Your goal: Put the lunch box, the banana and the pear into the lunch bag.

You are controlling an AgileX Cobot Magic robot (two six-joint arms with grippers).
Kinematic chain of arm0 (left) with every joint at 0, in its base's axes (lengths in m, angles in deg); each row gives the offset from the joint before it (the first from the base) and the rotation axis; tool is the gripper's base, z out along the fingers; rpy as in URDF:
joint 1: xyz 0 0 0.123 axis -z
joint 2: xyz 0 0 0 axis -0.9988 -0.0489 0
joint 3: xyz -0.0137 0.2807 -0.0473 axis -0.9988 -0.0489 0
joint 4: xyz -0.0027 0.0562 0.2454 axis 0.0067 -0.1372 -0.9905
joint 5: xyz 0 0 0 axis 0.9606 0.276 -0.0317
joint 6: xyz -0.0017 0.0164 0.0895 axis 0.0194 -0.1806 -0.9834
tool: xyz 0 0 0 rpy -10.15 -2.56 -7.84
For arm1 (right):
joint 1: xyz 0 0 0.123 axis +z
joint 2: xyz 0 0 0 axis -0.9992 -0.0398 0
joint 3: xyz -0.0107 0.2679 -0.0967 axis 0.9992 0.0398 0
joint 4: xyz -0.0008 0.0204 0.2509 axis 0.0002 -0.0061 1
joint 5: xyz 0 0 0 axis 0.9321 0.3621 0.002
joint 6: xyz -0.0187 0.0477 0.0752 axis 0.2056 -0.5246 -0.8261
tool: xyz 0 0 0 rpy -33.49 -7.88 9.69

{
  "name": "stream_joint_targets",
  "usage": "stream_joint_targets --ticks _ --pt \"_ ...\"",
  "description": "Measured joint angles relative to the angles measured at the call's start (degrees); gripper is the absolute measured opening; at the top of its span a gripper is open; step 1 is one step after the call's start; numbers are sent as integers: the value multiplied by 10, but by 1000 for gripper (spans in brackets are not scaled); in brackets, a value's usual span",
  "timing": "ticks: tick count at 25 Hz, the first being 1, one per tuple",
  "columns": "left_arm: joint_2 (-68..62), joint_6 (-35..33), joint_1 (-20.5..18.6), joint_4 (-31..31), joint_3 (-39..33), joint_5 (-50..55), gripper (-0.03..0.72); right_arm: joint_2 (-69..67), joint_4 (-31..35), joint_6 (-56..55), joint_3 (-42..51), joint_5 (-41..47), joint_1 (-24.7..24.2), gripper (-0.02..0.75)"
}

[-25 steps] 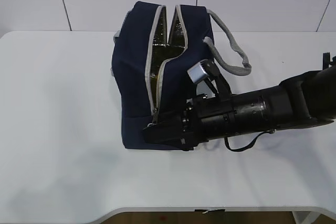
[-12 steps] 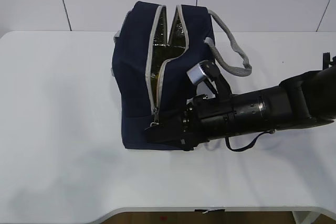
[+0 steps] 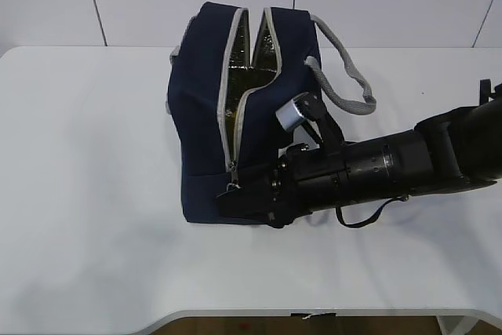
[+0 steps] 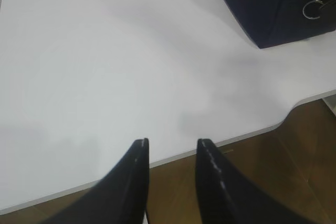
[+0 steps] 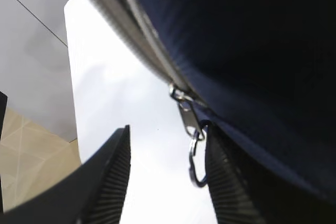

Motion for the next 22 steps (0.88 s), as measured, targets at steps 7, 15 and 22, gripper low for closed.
stream_joint_targets --ticks 7,15,22 --pt "0 0 0 0 0 0 241 0 -9 0 0 -11 0 331" --pt "0 0 0 0 0 0 241 0 -35 2 -3 -26 0 326" --pt "0 0 0 0 0 0 241 0 -41 2 -3 2 0 326"
